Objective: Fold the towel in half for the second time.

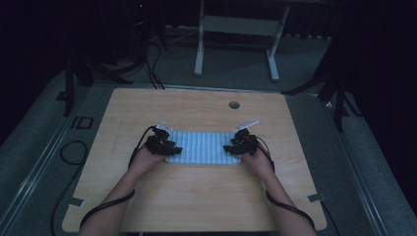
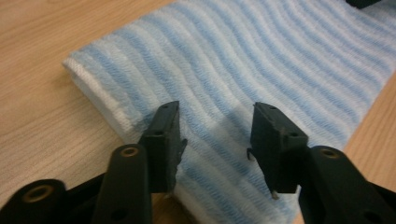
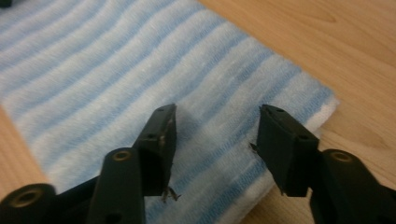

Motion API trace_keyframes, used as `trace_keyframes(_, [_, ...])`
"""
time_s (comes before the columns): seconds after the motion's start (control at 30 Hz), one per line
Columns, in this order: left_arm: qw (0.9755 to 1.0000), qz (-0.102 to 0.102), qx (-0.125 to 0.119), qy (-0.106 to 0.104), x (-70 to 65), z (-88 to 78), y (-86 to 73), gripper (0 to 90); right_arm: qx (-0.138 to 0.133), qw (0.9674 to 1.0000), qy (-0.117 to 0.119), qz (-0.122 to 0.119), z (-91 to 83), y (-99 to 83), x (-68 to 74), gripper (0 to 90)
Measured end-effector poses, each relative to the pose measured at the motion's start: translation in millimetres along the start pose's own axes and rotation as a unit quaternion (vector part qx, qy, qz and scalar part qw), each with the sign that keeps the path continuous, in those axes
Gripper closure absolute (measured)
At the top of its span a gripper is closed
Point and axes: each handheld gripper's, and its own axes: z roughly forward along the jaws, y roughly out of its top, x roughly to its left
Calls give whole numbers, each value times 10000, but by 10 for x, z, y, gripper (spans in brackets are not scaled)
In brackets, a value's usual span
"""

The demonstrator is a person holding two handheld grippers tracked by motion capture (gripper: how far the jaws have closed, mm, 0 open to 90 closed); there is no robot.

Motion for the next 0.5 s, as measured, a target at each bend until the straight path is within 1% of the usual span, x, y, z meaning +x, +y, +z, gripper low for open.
trace_keyframes(0.03, [10000,8,-38,-31,-13,-16,1,510,-72,10000,30,22,-21,4,9,417])
trace_keyframes(0.1, [9997,45,-166,-180,-48,-63,-2,477,-178,9998,52,13,-60,9,22,393])
trace_keyframes(0.13, [9993,88,-270,-229,-68,-86,-10,461,-235,9997,78,9,-83,11,28,369])
trace_keyframes(0.17, [9989,118,-376,-237,-86,-109,-21,408,-307,9995,107,25,-106,11,37,340])
trace_keyframes(0.2, [9986,150,-417,-275,-95,-132,-38,349,-381,9992,79,14,-132,10,45,316])
trace_keyframes(0.23, [9984,146,-463,-296,-98,-150,-55,274,-473,9988,92,36,-160,4,52,291])
trace_keyframes(0.27, [9979,110,-578,-280,-105,-163,-78,216,-575,9982,144,94,-190,-5,50,254])
trace_keyframes(0.3, [9976,131,-648,-220,-107,-181,-109,157,-653,9976,214,113,-216,-22,50,191])
trace_keyframes(0.33, [9974,140,-671,-204,-103,-195,-127,130,-705,9971,259,84,-240,-42,53,144])
trace_keyframes(0.37, [9967,125,-761,-232,-98,-212,-157,124,-740,9969,252,101,-251,-58,54,138])
trace_keyframes(0.4, [9962,40,-814,-316,-75,-226,-204,88,-781,9966,223,132,-262,-84,49,133])
trace_keyframes(0.43, [9962,40,-814,-316,-75,-226,-204,26,-781,9966,223,132,-262,-84,49,133])
trace_keyframes(0.47, [9961,51,-823,-326,-65,-233,-227,26,-819,9964,181,118,-272,-142,37,114])
trace_keyframes(0.5, [9962,62,-806,-328,-60,-241,-249,26,-826,9964,167,115,-277,-172,25,114])
